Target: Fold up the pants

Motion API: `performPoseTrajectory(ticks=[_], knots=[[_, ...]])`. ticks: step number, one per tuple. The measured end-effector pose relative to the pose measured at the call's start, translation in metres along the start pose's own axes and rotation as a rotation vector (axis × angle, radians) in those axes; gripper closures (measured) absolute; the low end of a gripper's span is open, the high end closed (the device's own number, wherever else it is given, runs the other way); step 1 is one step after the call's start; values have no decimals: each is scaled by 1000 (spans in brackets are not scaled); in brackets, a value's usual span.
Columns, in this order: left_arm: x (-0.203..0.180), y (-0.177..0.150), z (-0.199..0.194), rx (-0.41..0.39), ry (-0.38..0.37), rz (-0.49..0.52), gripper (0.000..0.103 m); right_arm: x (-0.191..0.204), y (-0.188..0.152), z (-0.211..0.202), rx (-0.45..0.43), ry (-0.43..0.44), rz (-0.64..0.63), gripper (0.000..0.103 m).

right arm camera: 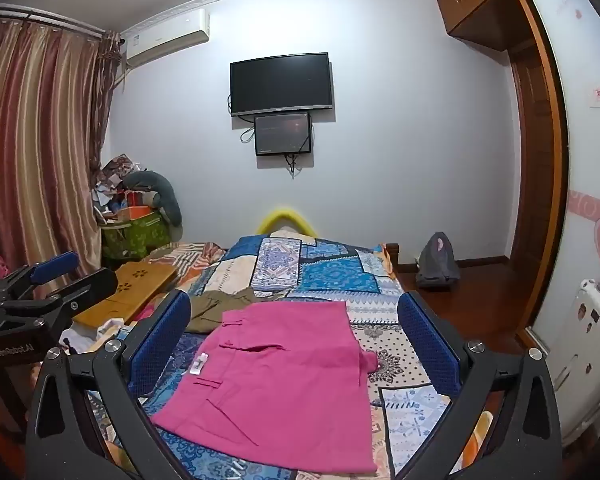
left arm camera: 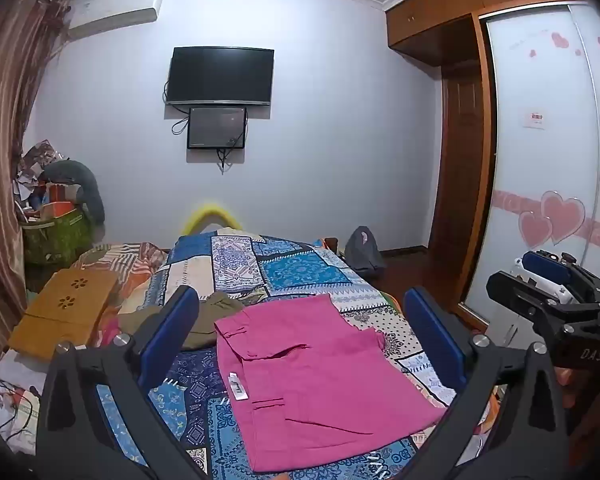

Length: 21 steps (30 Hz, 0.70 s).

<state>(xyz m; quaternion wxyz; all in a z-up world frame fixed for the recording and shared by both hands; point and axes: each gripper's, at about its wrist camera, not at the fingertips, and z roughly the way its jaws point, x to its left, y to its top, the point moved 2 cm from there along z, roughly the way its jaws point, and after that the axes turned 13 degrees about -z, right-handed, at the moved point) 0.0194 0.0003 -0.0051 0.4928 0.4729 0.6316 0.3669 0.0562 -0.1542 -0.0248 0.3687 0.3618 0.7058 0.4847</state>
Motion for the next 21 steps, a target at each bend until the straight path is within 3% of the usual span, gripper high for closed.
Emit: performPoseTrajectory(ticks=[21], knots=[[0,0,8,33,17,-3,0,1,0,6,29,9,1,0]])
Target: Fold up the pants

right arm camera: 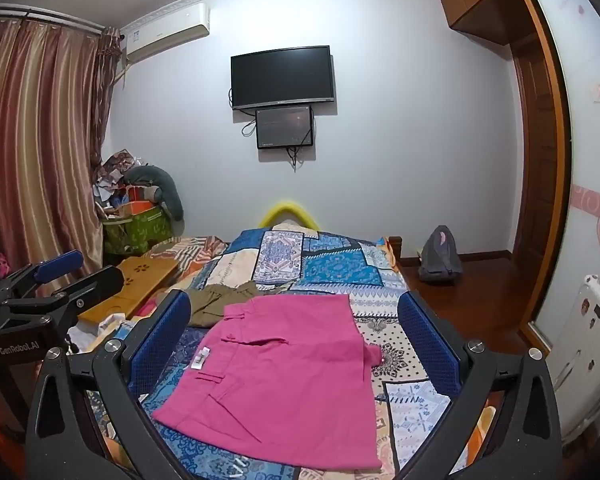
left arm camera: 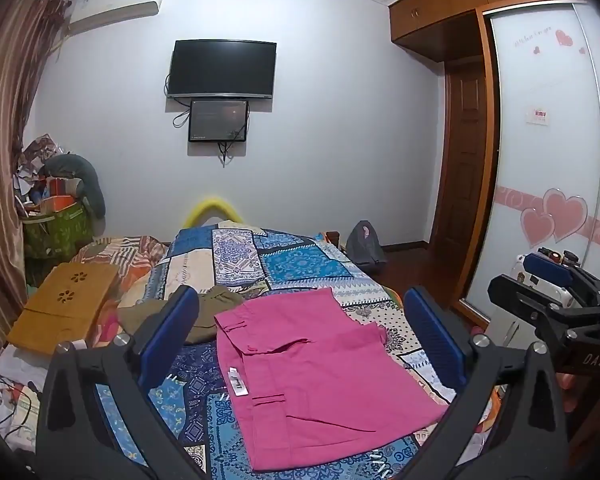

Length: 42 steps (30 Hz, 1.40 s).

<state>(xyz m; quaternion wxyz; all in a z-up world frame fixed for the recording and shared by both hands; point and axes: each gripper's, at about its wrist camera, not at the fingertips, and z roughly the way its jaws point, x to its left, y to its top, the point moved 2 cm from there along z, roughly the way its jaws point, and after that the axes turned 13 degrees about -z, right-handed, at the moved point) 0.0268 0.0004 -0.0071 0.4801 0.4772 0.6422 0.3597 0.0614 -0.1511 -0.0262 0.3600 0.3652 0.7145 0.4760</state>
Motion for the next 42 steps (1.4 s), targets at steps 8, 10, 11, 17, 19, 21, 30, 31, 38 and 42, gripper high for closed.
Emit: performPoseTrajectory(ticks=[8,10,11,17,19,21,30,31,38,42], knots=[[-1,-3,1,7,1,10,0,1,-4,2,2,-1,-5,0],[-1,-2,1,5,2,12,0,1,-4,2,1,-1,-4,0],[-1,-2,1,4,2,12,0,2,-4,2,1,-2,-3,0],[1,-2,0,1,2,7,0,0,-5,2,3,-2,1,0],[1,-2,0,1,2,5,0,-1,-5,2,2,0,3,0],[1,-2,0,1,3,4,0,-1,-5,2,2,0,3,0],[2,-2,0,1,2,5,0,-2,-3,1,2,0,3,0],[1,-2,0,2,2,5,0,-2,-3,1,2,0,3,0],[2,-2,0,1,3,4,0,-2,-3,1,0,0,4,0],[2,-1,1,0,4,3,0,-2,-4,2,-1,0,3,0]])
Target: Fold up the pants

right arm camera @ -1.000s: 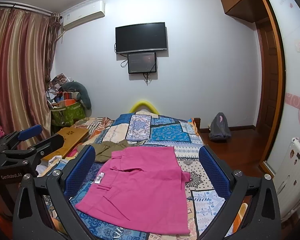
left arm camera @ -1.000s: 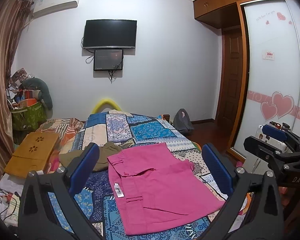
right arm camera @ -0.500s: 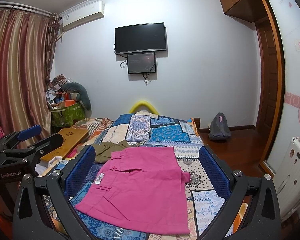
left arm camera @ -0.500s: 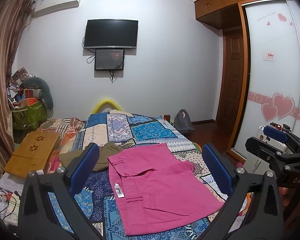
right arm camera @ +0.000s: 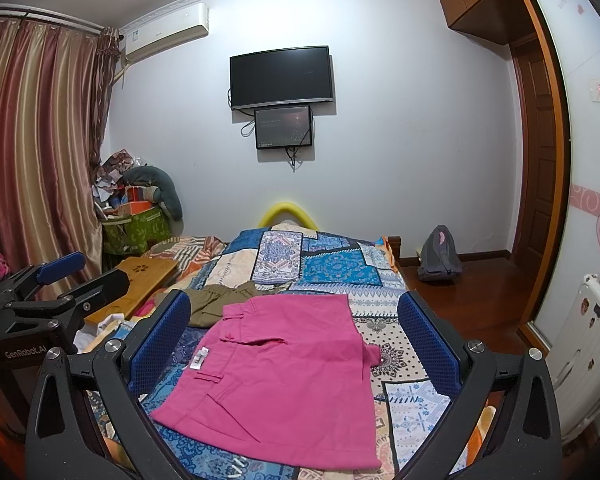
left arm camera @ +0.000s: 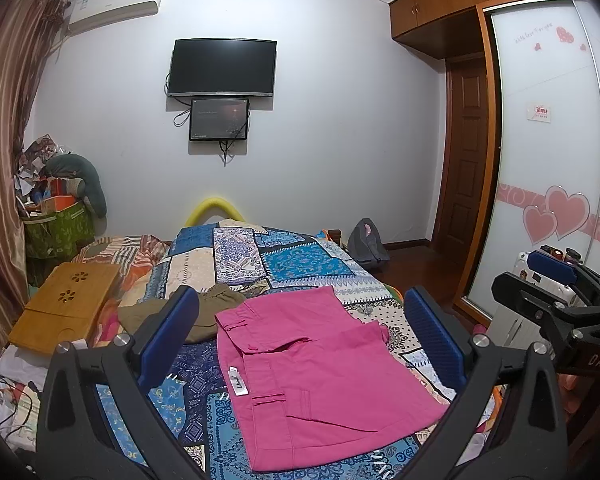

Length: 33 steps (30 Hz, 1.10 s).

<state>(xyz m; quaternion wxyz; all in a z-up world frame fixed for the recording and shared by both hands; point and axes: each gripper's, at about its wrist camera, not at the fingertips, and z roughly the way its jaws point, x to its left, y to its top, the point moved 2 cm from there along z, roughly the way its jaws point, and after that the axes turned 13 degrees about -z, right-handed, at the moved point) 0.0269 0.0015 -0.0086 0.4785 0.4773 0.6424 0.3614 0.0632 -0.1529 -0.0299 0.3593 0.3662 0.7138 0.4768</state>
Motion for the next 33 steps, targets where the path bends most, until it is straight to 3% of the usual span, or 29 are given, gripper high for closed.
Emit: performPoseTrajectory(ticks=[21,33], knots=[[1,1,4,0,11,-1,0,-1,0,3,6,6,1,0],[19,8,51,68,52,-1,0,-24,-9,40,58,-34,-12,0]])
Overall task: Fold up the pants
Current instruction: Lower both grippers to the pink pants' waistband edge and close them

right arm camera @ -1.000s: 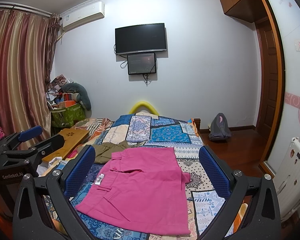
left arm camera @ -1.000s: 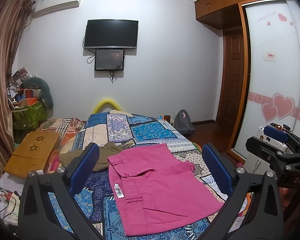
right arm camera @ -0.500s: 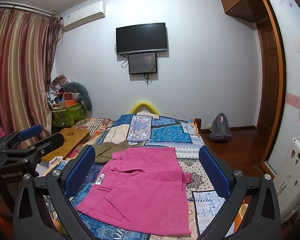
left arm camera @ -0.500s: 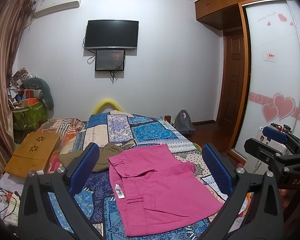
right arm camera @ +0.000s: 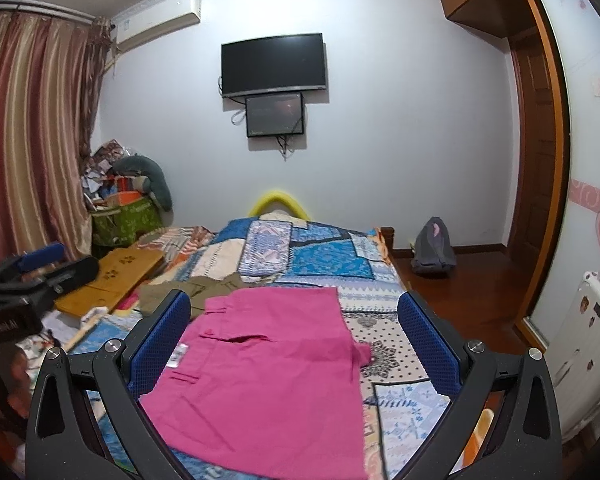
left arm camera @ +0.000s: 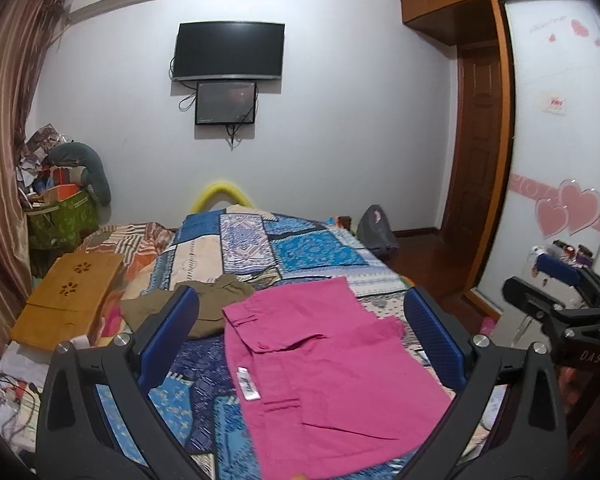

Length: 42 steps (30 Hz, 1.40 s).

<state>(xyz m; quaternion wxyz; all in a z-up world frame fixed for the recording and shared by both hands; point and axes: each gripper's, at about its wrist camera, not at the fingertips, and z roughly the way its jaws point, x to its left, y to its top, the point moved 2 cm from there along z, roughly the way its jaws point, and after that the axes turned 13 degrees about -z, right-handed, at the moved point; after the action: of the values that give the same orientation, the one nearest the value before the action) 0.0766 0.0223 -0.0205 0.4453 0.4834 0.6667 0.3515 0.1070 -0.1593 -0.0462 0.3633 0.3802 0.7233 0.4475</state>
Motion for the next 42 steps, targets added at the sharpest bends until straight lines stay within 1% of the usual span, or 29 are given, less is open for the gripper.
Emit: performPoseTrajectory(ticks=[4,8,13,15,18,22,23,24,25,27,30,32,36,40,42], knots=[[17,12,36,37,33,7,0,-19,-4,23,17,-30,-11,0],[45,24,83,94,69,-11,0,-31,-6,48,42,-39,-19,0],[78,28,145,140,151,-14,0,-50,-9,89,83,-24,-27,0],[89,28,170,153,186,9,0,-53,-11,104,97,-18,-37,0],[101,24,204,172,216,40,0,-57,-13,127,116,1,-50,0],[116,14,245,219,216,33,0,-62,-17,161,137,24,-75,0],[121,10,256,232,215,26,2,-64,-19,171,146,31,-77,0],[127,6,269,252,220,18,7,-65,-21,182,155,44,-78,0],[130,2,276,272,228,12,9,-67,-23,193,167,56,-78,0],[142,-8,302,333,234,-30,20,-69,-28,212,199,72,-76,0],[154,-22,330,388,252,-56,27,-70,-39,243,254,103,-80,4],[161,-34,350,429,258,-50,28,-71,-45,262,288,132,-78,9],[163,-56,375,492,237,-32,28,-73,-54,296,341,183,-68,11],[164,-71,392,535,219,-23,28,-73,-58,329,384,233,-81,18],[165,-80,403,558,227,-8,31,-71,-59,348,416,256,-86,20]])
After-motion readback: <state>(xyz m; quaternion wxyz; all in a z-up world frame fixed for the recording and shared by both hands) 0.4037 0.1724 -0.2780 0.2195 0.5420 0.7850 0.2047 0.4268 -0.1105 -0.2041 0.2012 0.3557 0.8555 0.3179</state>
